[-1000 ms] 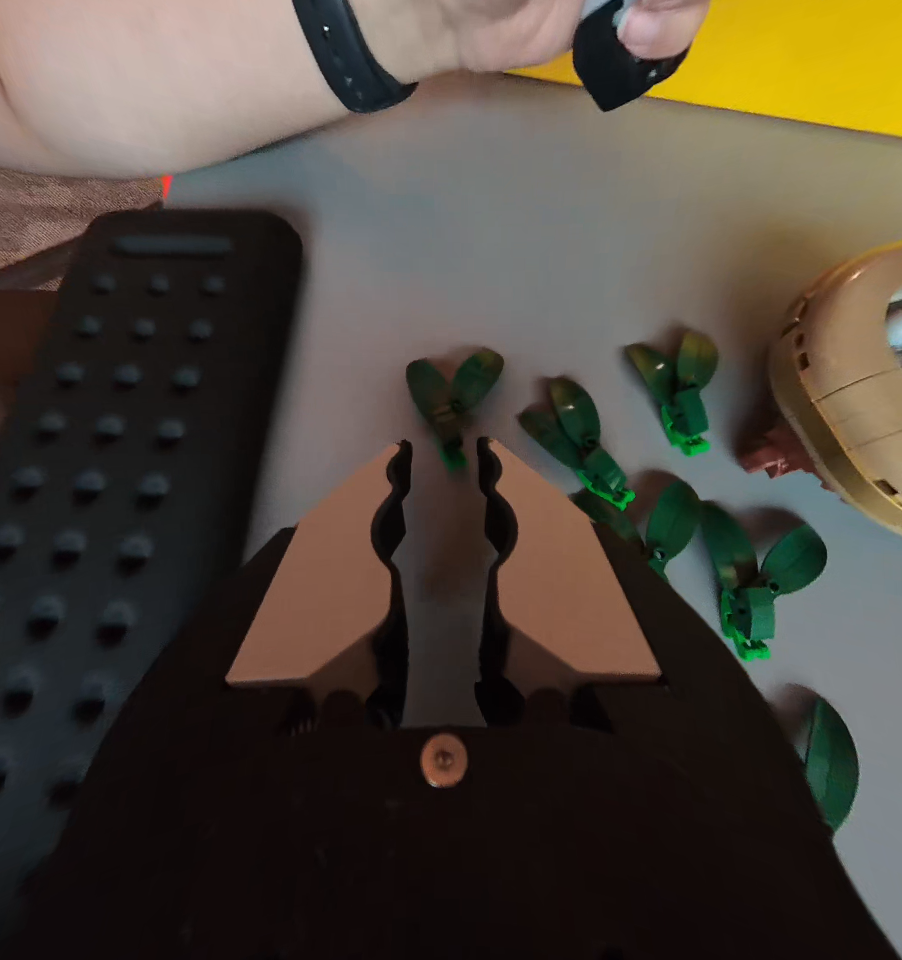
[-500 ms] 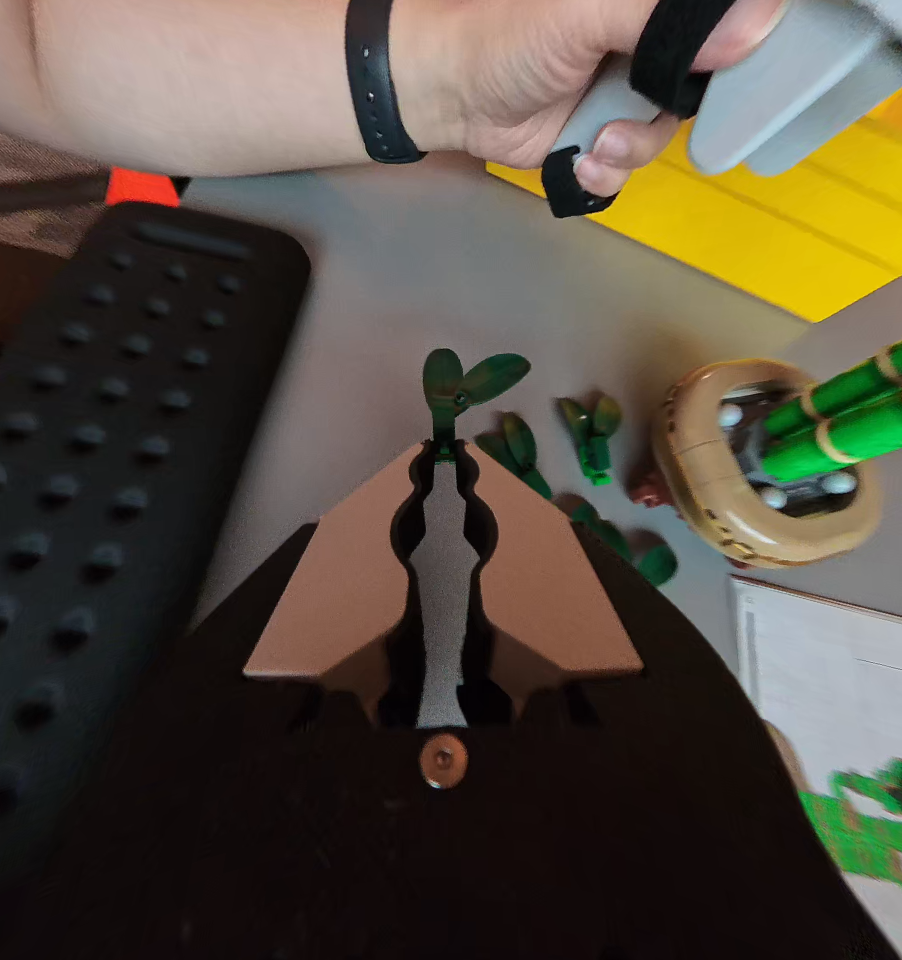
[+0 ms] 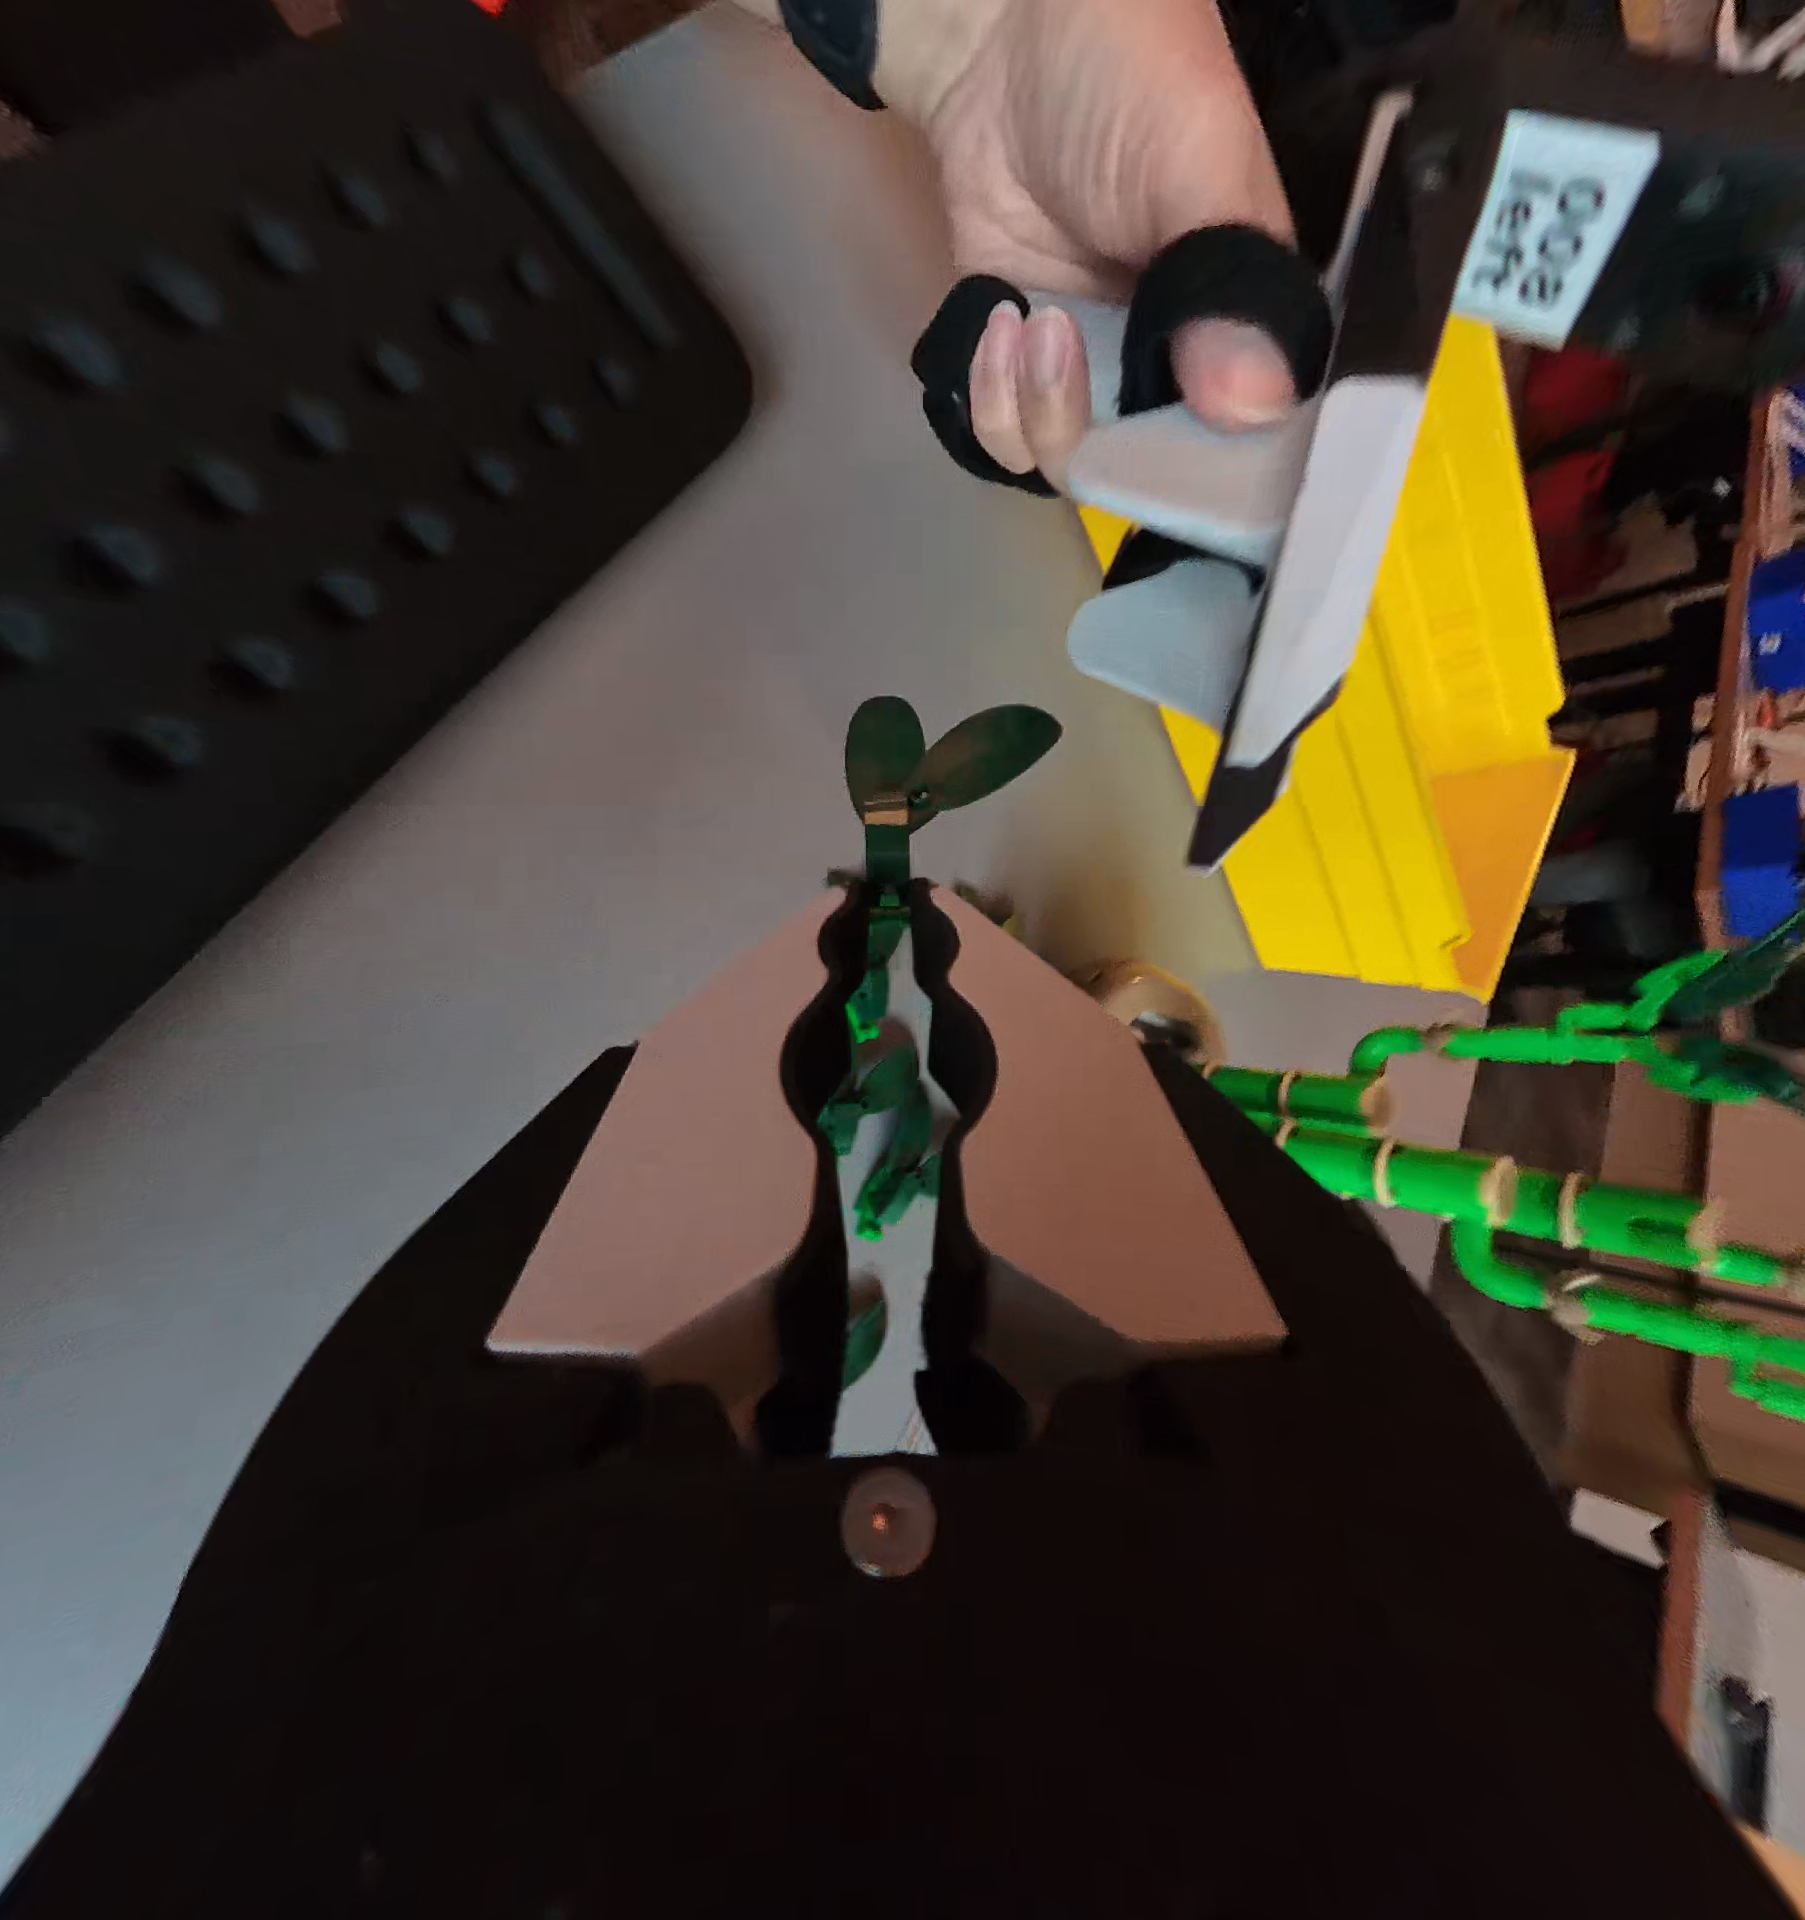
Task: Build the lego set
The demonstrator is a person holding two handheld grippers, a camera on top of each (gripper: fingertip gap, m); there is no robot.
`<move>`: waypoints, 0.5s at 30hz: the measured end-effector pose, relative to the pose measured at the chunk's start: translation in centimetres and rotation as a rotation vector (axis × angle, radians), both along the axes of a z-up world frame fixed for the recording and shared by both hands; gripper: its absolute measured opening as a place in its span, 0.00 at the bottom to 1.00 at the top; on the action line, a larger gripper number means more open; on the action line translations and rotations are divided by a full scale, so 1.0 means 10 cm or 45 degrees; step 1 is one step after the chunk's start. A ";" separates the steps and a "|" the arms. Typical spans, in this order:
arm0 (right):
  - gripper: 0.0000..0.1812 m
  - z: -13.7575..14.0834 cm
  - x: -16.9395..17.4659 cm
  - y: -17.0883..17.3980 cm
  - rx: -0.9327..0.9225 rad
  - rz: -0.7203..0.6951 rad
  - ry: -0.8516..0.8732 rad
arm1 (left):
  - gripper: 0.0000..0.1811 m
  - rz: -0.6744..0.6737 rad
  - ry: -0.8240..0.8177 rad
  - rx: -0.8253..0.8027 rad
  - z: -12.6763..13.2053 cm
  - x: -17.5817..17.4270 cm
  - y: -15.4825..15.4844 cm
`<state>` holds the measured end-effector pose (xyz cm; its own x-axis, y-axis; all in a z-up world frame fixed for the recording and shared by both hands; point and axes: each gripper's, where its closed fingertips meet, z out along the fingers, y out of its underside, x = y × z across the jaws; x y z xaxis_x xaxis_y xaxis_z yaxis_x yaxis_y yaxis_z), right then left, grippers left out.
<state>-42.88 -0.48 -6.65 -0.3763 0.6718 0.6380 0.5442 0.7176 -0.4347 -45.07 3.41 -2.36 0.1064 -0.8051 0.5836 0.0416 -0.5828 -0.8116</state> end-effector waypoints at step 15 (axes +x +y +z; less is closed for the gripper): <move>0.03 0.80 0.09 -0.42 -0.624 -0.050 0.786 | 0.18 -0.159 -0.460 -0.018 0.27 0.12 -0.46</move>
